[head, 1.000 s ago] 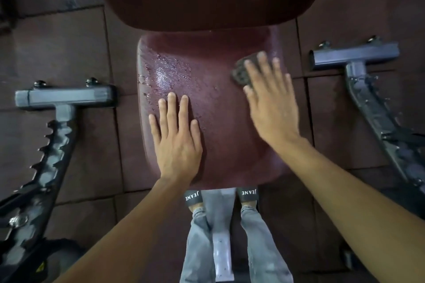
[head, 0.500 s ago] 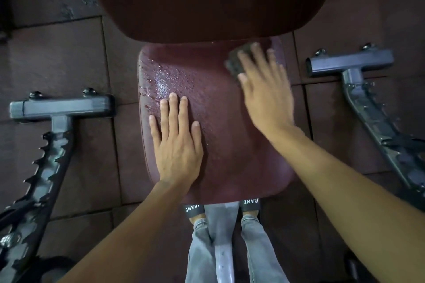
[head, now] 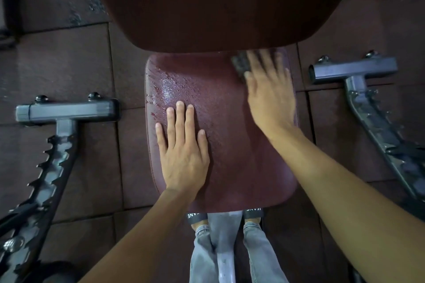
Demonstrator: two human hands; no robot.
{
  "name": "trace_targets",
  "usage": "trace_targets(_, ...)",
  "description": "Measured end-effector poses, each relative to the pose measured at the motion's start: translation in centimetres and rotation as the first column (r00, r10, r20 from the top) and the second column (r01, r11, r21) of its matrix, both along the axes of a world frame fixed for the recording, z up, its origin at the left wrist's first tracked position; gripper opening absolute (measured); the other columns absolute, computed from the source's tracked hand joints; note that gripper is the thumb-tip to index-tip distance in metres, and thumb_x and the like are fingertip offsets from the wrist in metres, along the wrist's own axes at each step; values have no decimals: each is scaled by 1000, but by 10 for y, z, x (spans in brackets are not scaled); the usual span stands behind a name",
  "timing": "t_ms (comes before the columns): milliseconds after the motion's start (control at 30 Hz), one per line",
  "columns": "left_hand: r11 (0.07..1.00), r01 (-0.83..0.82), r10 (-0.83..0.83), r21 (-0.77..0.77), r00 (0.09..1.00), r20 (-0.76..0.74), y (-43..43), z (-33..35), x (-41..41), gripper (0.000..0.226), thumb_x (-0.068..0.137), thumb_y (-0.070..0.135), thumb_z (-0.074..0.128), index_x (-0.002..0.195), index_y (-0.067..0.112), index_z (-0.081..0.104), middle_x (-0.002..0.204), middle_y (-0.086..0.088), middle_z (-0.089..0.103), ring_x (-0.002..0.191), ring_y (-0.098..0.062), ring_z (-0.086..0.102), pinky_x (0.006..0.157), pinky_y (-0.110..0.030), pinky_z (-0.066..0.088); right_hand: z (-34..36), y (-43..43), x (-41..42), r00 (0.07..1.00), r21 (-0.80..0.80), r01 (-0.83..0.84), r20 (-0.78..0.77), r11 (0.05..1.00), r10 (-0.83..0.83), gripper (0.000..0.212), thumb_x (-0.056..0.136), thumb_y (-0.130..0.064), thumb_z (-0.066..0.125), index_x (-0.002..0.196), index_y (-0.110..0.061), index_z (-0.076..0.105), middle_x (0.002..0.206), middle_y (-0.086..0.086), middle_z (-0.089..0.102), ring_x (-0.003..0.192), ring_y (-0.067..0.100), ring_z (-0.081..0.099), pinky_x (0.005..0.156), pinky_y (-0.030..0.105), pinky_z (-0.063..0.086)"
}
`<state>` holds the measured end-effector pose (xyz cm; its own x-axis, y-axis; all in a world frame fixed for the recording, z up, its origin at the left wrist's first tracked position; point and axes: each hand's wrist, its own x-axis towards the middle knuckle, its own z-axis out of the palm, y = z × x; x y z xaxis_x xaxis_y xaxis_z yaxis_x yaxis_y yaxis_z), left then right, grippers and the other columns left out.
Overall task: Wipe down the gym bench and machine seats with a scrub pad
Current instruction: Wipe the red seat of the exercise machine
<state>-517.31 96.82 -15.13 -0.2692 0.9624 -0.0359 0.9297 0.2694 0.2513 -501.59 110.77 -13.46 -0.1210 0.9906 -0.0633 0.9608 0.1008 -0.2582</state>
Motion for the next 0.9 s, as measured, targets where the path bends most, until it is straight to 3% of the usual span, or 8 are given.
trace_targets(67, 1000, -8, 8, 5, 1000, 9, 0, 0, 0, 56, 102, 35, 27, 155, 17, 23, 163, -2, 16, 152, -18, 8, 122, -48, 10, 5, -21, 15, 980, -36, 187, -61, 982, -189, 49, 107, -34, 26, 155, -25, 24, 164, 2, 20, 151, 30, 15, 120, 49, 24)
trace_targets(133, 1000, -13, 13, 13, 1000, 5, 0, 0, 1, 56, 102, 35, 28, 154, 16, 25, 163, -2, 18, 151, -18, 10, 122, -49, 12, 9, -50, 10, 973, -61, 218, -61, 974, -222, 50, 107, -34, 27, 156, -24, 23, 165, 3, 16, 152, 30, 12, 122, 47, 20)
trace_targets(267, 1000, -11, 11, 21, 1000, -11, 0, -2, 0, 56, 101, 34, 30, 154, 16, 26, 163, -3, 19, 151, -18, 12, 122, -48, 13, 4, -56, -32, 987, 2, -160, -9, 987, 160, 48, 104, -29, 37, 152, -24, 34, 161, 2, 30, 149, 32, 24, 119, 48, 25)
trace_targets(333, 1000, -8, 8, 23, 1000, -12, -1, -2, 0, 56, 102, 34, 30, 154, 16, 25, 163, -2, 19, 151, -18, 12, 122, -48, 12, 3, -27, -38, 980, -12, -198, -10, 980, 198, 48, 104, -30, 35, 152, -24, 34, 161, 0, 30, 149, 30, 24, 119, 48, 26)
trace_targets(533, 1000, -6, 6, 25, 1000, -9, -1, -1, 1, 55, 102, 35, 29, 154, 17, 24, 163, -2, 18, 151, -18, 10, 122, -48, 11, 6, -17, -7, 979, -60, 198, -28, 978, -200, 53, 106, -37, 25, 157, -27, 16, 166, -1, 11, 153, 26, 6, 123, 47, 15)
trace_targets(633, 1000, -14, 14, 25, 1000, -7, -1, -2, 0, 56, 102, 35, 27, 154, 17, 25, 163, -2, 19, 151, -18, 11, 122, -48, 12, 11, -39, -28, 956, -104, 280, -58, 954, -287, 58, 106, -37, 29, 158, -21, 10, 167, 3, 2, 153, 27, -1, 125, 44, 9)
trace_targets(767, 999, -8, 7, 32, 1000, 21, 0, -2, -2, 56, 100, 35, 28, 153, 17, 28, 162, -2, 22, 151, -18, 14, 121, -48, 14, 23, -40, -79, 951, -210, 136, -248, 968, -187, 56, 105, -36, 30, 157, -19, 16, 167, 2, 3, 153, 27, -2, 122, 43, 6)
trace_targets(900, 987, -100, 85, 127, 990, 113, 10, 10, 2, 48, 99, 29, 35, 145, 16, 41, 155, -4, 38, 144, -23, 30, 116, -50, 24, 40, -30, -69, 746, -292, 155, -591, 944, -306, 45, 105, -28, 36, 150, -19, 39, 162, 0, 27, 151, 17, 19, 119, 25, 14)
